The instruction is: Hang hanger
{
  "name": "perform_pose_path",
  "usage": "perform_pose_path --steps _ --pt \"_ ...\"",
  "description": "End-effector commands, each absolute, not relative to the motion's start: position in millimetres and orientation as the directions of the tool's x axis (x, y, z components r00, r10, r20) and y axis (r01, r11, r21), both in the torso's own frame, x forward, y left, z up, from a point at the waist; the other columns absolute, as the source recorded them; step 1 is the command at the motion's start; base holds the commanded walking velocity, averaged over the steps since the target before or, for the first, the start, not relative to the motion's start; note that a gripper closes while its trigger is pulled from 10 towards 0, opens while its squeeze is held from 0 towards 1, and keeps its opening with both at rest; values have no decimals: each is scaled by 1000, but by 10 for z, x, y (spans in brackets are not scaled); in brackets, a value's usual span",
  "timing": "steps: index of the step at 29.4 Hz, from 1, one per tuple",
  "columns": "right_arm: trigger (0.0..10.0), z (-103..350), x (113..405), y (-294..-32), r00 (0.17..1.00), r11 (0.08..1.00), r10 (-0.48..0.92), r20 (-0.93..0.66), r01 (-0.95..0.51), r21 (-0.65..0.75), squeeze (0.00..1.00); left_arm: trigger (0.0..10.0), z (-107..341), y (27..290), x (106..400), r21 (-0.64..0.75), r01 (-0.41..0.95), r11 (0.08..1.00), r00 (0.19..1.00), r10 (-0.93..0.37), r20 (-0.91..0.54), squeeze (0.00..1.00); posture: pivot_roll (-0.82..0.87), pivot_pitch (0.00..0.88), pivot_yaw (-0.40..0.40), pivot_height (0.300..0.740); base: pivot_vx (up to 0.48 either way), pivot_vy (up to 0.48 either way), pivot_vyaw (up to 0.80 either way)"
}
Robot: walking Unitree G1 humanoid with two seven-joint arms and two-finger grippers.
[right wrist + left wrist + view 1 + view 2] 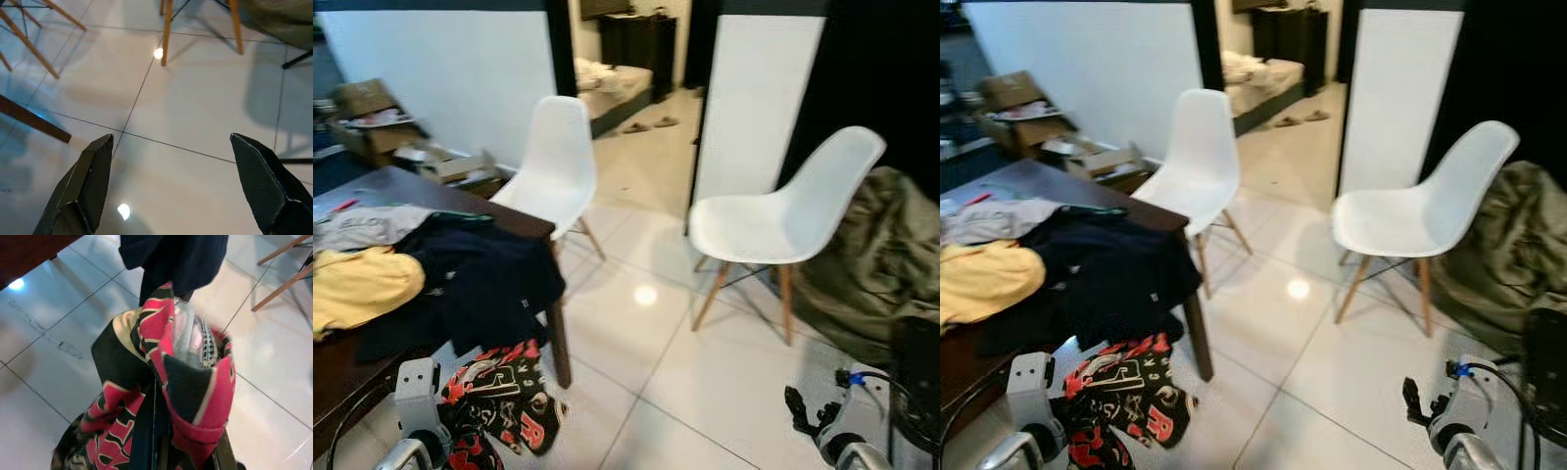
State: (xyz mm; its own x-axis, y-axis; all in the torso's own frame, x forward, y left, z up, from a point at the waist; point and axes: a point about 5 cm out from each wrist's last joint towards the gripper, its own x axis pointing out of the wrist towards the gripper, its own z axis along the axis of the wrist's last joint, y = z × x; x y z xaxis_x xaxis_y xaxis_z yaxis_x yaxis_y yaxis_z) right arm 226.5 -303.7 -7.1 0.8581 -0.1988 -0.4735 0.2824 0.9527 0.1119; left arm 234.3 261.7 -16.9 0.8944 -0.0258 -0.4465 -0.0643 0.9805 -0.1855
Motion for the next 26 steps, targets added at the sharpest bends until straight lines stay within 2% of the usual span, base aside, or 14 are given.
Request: perform_pose_path --steps 1,6,14,20,26 --pt "10000 -71 2277 -3052 857 950 -211 -470 294 110 0 10000 -126 2580 2411 -184 -36 982 909 -44 -414 0 3 0 -10 740 0 0 800" --pt "10000 -79 2298 -3037 857 953 -201 -474 284 110 0 10000 -128 2509 2434 -165 19 986 909 -86 -408 0 11 0 -22 740 0 0 800" --pt "10000 -87 2326 -2995 865 955 -186 -466 271 121 0 10000 -159 2461 2456 -163 -17 987 903 -55 -425 0 8 0 -16 740 0 0 800" --pt "10000 -126 2278 -2994 862 951 -192 -470 281 127 0 10000 -224 2383 2428 -165 -3 986 887 -73 -455 0 -9 0 -3 740 0 -464 800" --pt "10000 -104 2319 -2991 864 953 -182 -469 272 132 0 10000 -265 2342 2386 -167 -9 986 886 -69 -458 0 -16 0 -39 740 0 -465 800"
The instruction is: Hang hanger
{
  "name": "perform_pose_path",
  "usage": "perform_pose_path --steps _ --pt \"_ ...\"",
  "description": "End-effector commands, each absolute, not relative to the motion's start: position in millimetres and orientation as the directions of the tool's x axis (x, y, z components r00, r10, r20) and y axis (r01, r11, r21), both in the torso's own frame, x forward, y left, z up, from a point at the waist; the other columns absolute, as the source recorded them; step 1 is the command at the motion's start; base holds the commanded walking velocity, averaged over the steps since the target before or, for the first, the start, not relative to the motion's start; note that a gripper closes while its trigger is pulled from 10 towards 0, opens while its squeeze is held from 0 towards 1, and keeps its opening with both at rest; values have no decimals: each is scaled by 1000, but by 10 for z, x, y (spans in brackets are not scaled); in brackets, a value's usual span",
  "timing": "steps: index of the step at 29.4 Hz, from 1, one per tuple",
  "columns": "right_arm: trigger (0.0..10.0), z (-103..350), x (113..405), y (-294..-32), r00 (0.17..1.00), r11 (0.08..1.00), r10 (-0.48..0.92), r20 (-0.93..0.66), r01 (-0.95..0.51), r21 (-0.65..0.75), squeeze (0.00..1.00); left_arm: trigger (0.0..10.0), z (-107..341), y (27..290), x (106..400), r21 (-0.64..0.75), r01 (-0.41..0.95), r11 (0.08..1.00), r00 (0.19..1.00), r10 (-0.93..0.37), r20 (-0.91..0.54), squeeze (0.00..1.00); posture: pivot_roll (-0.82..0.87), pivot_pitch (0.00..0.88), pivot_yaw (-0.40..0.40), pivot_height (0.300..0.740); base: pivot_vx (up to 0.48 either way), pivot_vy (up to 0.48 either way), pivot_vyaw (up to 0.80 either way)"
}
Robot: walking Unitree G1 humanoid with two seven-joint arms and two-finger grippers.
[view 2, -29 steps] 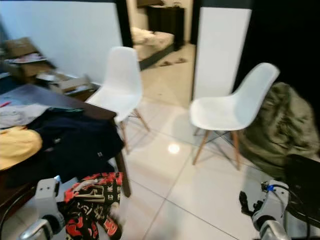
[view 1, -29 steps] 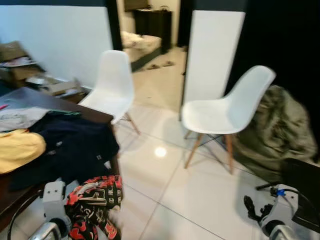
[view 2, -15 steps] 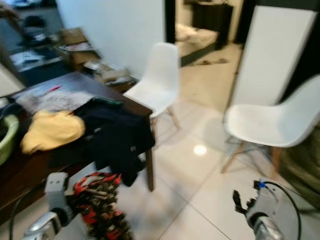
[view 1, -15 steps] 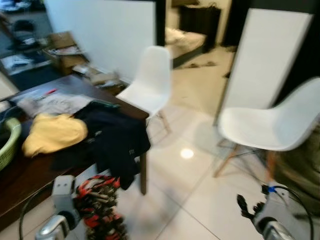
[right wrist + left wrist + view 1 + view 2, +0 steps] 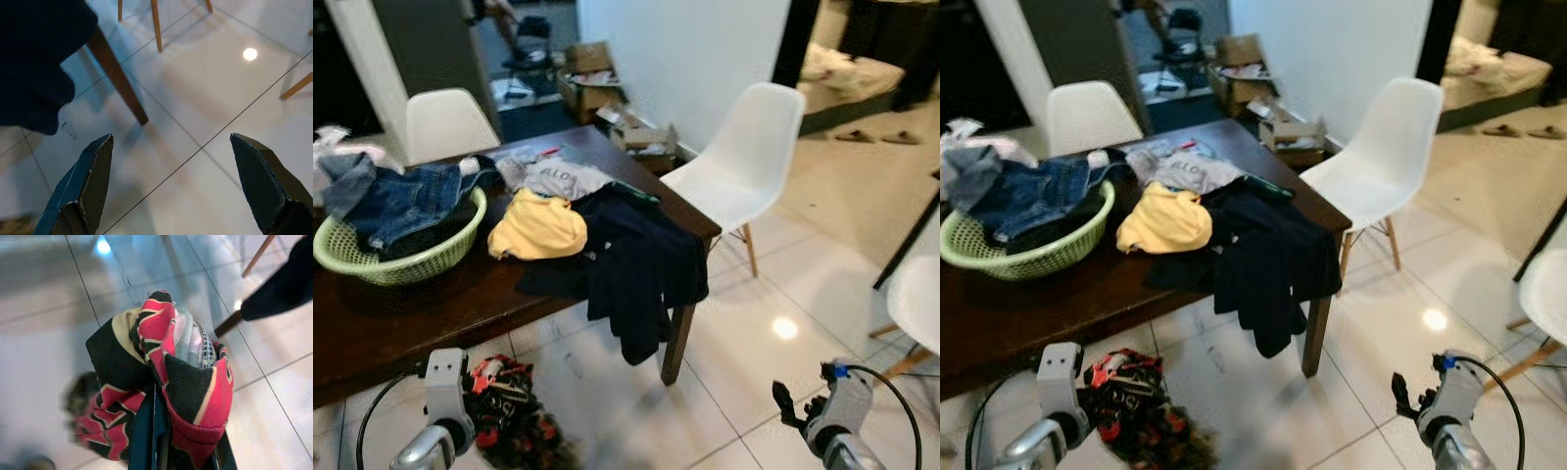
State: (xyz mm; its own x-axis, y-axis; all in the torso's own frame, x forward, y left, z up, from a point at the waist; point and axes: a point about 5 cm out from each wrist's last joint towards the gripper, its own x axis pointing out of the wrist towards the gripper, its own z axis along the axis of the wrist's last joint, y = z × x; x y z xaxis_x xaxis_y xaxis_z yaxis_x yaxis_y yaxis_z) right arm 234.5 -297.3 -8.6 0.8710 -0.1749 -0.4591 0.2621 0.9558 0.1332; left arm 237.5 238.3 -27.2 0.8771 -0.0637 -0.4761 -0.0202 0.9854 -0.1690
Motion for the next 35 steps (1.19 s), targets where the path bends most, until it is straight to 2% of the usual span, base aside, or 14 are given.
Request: perform_pose_path --steps 1,5,8,10,12,14,17,19,21,22,23,24,30,35 --pt "10000 -104 2319 -2991 864 953 -182 -469 272 132 0 10000 -265 2342 2386 -167 -9 986 886 -69 -458 0 -16 0 -39 740 0 -465 800" --pt "10000 53 2485 -3016 896 964 -162 -413 233 127 0 10000 -288 2306 2359 -166 -12 986 889 -66 -453 0 -12 0 -74 740 0 -463 800" --pt "10000 247 2679 -3025 929 976 -128 -348 181 123 0 10000 -307 2251 2343 -179 -5 984 892 -76 -445 0 -5 0 -90 740 0 0 800" --pt "10000 526 2998 -2891 965 991 -50 -258 81 109 0 10000 -312 2199 2354 -186 -3 983 894 -80 -440 0 11 0 -98 740 0 0 800" --pt "10000 526 2998 -2891 965 991 -50 -258 81 109 0 10000 -312 2199 2354 -186 -3 983 894 -80 -440 0 11 0 -98 740 0 0 800" --pt "10000 809 3296 -2672 986 995 35 -165 -18 102 0 10000 -284 2130 2424 -208 -9 978 902 -82 -425 0 26 0 -118 740 0 0 800" --pt "10000 809 3296 -2672 986 995 35 -165 -18 102 0 10000 -284 2130 2424 -208 -9 978 902 -82 -425 0 26 0 -118 740 0 0 800" --pt "10000 1039 3554 -2354 989 992 105 -108 -96 84 0 10000 -105 1954 2688 -219 56 974 927 -132 -352 0 46 0 -114 740 0 0 725" --pt "10000 1039 3554 -2354 989 992 105 -108 -96 84 0 10000 -105 1954 2688 -219 56 974 927 -132 -352 0 46 0 -114 740 0 0 650" --pt "10000 1100 3631 -2219 988 990 118 -96 -110 87 0 10000 14 1857 2829 -219 97 971 939 -162 -304 0 48 0 -109 740 0 0 0" --pt "10000 1100 3631 -2219 988 990 118 -96 -110 87 0 10000 14 1857 2829 -219 97 971 939 -162 -304 0 48 0 -109 740 0 0 0" --pt "10000 1148 3698 -1948 982 982 173 -69 -167 85 0 10000 295 1643 3065 -186 205 961 956 -237 -173 0 61 0 -99 740 0 0 0" --pt "10000 1088 3650 -1736 970 968 241 -42 -237 83 0 10000 547 1498 3166 -171 265 949 961 -274 -32 0 63 0 -96 740 0 0 0" --pt "10000 1019 3590 -1632 961 961 275 -39 -273 51 0 10000 660 1388 3154 -167 313 935 950 -311 38 0 45 0 -49 740 286 0 0"
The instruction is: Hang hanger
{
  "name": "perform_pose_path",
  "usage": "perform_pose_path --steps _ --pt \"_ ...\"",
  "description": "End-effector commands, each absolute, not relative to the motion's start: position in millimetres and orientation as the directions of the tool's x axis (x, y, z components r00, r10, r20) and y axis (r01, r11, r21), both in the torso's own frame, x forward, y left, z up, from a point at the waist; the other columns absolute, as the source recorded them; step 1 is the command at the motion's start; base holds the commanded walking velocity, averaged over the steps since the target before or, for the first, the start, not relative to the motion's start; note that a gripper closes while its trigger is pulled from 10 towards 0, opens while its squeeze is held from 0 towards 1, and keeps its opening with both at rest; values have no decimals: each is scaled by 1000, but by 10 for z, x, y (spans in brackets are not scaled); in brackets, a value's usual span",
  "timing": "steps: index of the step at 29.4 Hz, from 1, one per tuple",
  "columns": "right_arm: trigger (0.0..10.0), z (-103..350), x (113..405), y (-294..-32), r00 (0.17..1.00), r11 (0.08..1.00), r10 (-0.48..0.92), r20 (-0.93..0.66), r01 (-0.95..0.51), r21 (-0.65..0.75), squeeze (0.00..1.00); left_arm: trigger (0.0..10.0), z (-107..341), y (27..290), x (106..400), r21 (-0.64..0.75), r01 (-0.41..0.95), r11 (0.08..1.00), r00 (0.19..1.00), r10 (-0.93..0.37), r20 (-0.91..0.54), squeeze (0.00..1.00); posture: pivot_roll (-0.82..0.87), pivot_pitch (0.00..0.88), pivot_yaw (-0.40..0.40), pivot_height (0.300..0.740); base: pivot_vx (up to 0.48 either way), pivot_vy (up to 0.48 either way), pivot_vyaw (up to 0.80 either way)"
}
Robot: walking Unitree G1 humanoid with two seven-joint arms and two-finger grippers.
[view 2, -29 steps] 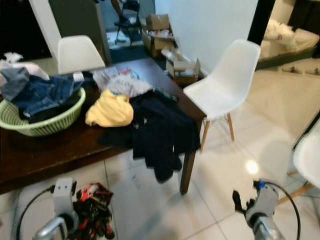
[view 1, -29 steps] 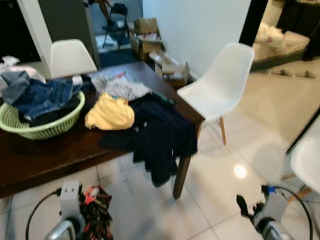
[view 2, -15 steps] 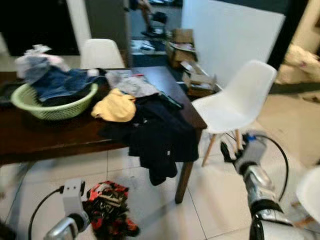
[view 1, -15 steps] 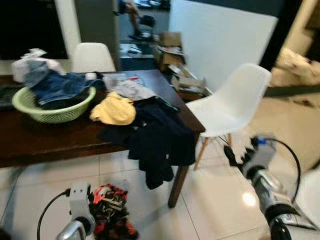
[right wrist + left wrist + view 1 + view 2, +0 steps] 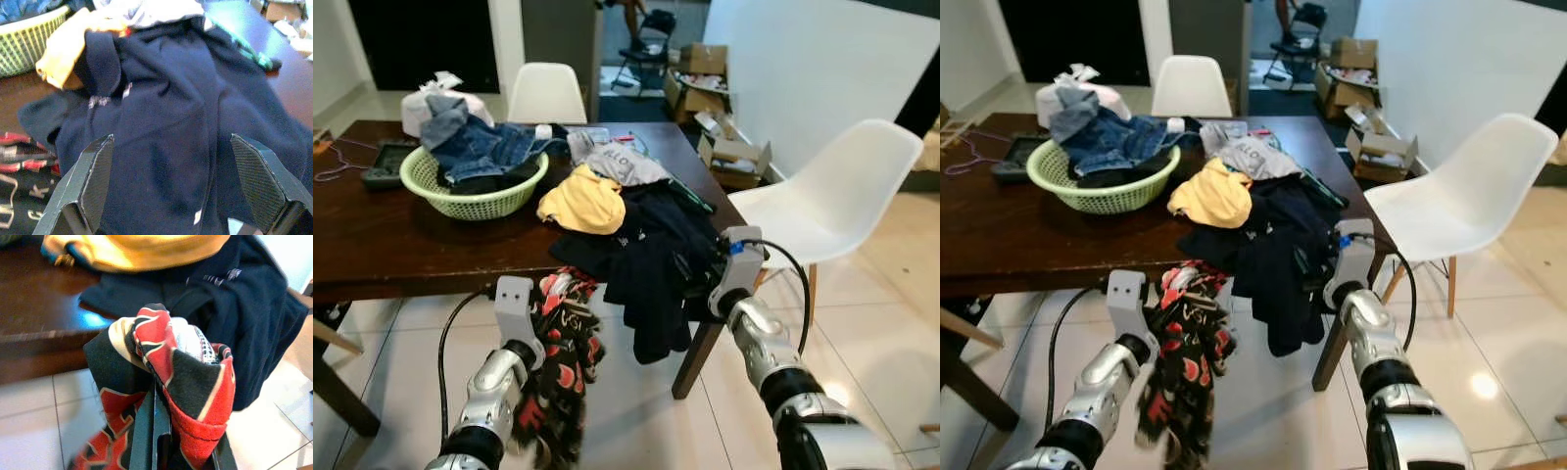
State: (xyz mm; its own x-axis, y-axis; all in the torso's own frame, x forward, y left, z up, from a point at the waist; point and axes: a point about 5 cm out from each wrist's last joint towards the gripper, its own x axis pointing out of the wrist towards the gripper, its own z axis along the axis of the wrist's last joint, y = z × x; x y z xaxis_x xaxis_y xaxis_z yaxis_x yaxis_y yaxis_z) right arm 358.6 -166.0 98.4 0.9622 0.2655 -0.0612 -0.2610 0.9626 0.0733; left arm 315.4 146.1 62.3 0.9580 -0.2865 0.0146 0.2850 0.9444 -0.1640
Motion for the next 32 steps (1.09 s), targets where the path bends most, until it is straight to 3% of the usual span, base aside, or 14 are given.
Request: perform_pose_path --steps 1,9,11,12,14,16,18,19,21,24,32 --pt "10000 1019 3590 -1632 961 961 275 -39 -273 51 0 10000 660 1388 3154 -167 313 935 950 -311 38 0 45 0 -49 740 296 0 0" --pt "10000 1093 3607 -1680 968 964 252 11 -252 88 0 10000 787 1296 3182 -155 350 924 936 -341 84 0 55 0 -36 740 262 0 0" --pt "10000 1321 3667 -1644 953 955 285 99 -291 56 0 10000 609 1123 2912 -157 592 790 798 -602 -18 0 63 0 -42 740 255 0 800" --pt "10000 1321 3667 -1644 953 955 285 99 -291 56 0 10000 609 1123 2912 -157 592 790 798 -602 -18 0 63 0 -42 740 255 0 800" --pt "10000 1409 3685 -1617 945 950 301 131 -309 49 0 10000 607 995 2708 -185 736 651 658 -753 -28 0 65 0 -41 740 251 0 800" --pt "10000 1424 3687 -1611 943 949 304 137 -313 49 0 10000 615 971 2667 -192 760 621 629 -777 -26 0 65 0 -41 740 251 0 800" --pt "10000 1499 3709 -1574 936 945 313 164 -324 48 0 10000 663 865 2512 -196 852 485 489 -872 -29 0 64 0 -40 740 255 0 800" --pt "10000 1499 3709 -1574 936 945 313 164 -324 48 0 10000 663 865 2512 -196 852 485 489 -872 -29 0 64 0 -40 740 255 0 800" --pt "10000 1599 3743 -1532 928 942 318 195 -332 47 0 10000 693 809 2414 -171 907 385 382 -923 -51 0 61 0 -37 740 255 0 800" --pt "10000 1651 3762 -1510 925 941 318 209 -334 48 0 10000 697 810 2411 -161 914 372 366 -928 -67 0 61 0 -37 740 255 0 800" --pt "10000 1798 3783 -1497 917 942 308 254 -332 58 0 10000 725 799 2397 -181 911 372 361 -928 -88 0 66 0 -48 740 250 0 0"
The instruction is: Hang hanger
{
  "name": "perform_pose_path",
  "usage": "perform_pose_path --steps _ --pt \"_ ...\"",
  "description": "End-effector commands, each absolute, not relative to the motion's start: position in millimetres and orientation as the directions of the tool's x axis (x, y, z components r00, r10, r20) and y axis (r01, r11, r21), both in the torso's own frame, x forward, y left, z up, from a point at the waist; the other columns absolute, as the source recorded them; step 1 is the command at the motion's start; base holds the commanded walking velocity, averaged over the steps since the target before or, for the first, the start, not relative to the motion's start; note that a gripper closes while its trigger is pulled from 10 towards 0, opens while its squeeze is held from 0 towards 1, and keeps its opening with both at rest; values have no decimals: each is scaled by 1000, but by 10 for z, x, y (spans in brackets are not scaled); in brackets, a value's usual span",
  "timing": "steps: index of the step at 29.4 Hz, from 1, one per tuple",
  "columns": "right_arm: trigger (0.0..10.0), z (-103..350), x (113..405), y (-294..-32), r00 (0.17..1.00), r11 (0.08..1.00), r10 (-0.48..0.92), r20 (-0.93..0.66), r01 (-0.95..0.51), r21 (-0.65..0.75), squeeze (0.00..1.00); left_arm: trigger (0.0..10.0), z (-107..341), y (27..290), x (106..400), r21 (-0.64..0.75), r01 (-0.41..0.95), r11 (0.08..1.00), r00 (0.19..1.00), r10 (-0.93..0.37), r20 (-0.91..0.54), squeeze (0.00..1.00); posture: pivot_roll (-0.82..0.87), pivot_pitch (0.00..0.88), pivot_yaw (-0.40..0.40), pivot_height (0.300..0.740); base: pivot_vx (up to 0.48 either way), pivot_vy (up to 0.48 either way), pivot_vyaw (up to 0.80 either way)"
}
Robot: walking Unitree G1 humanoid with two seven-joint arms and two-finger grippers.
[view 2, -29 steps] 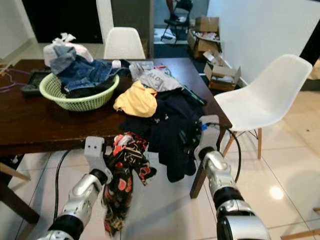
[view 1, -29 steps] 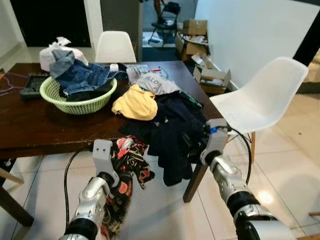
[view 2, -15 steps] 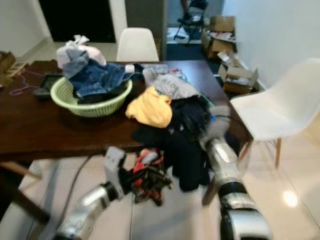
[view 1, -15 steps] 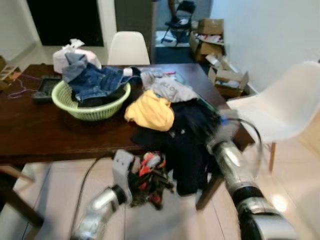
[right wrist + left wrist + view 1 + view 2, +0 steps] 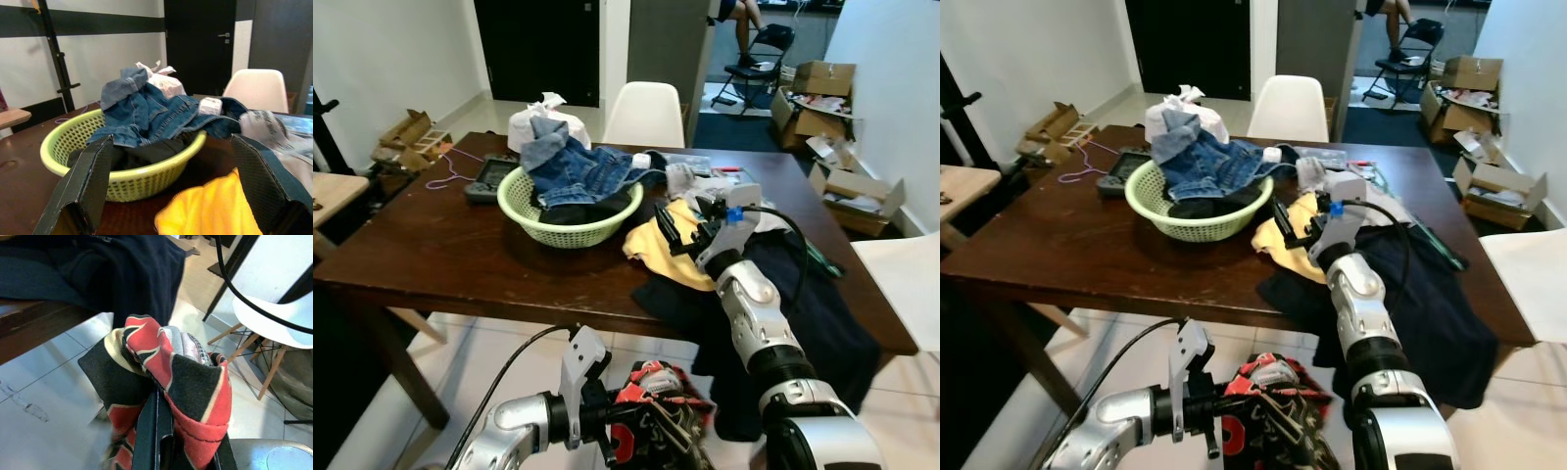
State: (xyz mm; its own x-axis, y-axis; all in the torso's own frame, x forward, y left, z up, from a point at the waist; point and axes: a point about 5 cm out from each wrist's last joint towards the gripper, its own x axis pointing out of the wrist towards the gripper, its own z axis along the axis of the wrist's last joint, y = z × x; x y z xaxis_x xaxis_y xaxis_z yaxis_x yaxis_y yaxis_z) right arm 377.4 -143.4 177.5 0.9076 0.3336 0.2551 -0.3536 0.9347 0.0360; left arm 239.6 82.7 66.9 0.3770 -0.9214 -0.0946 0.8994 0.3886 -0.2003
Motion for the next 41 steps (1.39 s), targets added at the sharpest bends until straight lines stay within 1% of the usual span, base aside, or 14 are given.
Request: perform_pose_path --steps 1,2,4,6,8,9,12,18,22,28,33,37,39,41 --pt "10000 1836 3795 -1502 918 943 302 259 -328 64 0 10000 730 777 2395 -177 912 369 356 -929 -101 0 66 0 -49 740 247 0 0" --pt "10000 1836 3795 -1502 918 943 302 259 -328 64 0 10000 730 777 2395 -177 912 369 356 -929 -101 0 66 0 -49 740 247 0 0" --pt "10000 1918 3814 -1497 913 941 298 278 -330 74 0 10000 767 696 2494 -182 893 411 401 -912 -91 0 69 0 -54 740 0 0 0" --pt "10000 1951 3816 -1487 909 939 300 290 -334 76 0 10000 799 647 2531 -183 890 417 409 -909 -82 0 68 0 -54 740 0 0 0" --pt "10000 1992 3818 -1461 902 936 305 304 -343 78 0 10000 825 556 2558 -187 897 401 394 -916 -75 0 65 0 -52 740 289 0 0" --pt "10000 1992 3818 -1461 902 936 305 304 -343 78 0 10000 825 556 2558 -187 897 401 394 -916 -75 0 65 0 -52 740 289 0 0" --pt "10000 1983 3826 -1421 904 928 326 277 -362 87 0 10000 827 489 2558 -191 906 378 370 -926 -77 0 58 0 -43 740 312 0 -740" --pt "10000 1994 3817 -1465 908 926 306 287 -354 131 0 10000 846 480 2561 -199 905 376 369 -927 -72 0 57 0 -34 740 312 0 -792" --pt "10000 2019 3807 -1491 910 934 286 301 -335 126 0 10000 852 496 2561 -204 902 382 374 -924 -77 0 59 0 -31 740 310 0 -800" --pt "10000 2055 3797 -1464 902 940 300 310 -334 64 0 10000 840 545 2559 -212 892 400 391 -917 -83 0 66 0 -29 740 336 0 0" --pt "10000 2064 3809 -1404 900 941 324 290 -339 1 0 10000 818 638 2522 -228 876 424 415 -905 -89 0 87 0 -35 740 382 -254 0" --pt "10000 2084 3831 -1422 909 948 312 277 -319 -21 0 10000 818 675 2470 -238 875 421 412 -907 -88 0 94 0 -35 740 374 -192 0" --pt "10000 2092 3840 -1438 914 951 304 270 -306 -36 0 10000 825 683 2450 -242 876 416 408 -909 -87 0 94 0 -35 740 0 0 0" --pt "10000 2089 3884 -1552 938 958 275 212 -249 -142 0 10000 834 711 2407 -232 881 413 405 -910 -87 0 99 0 -40 740 0 0 0"
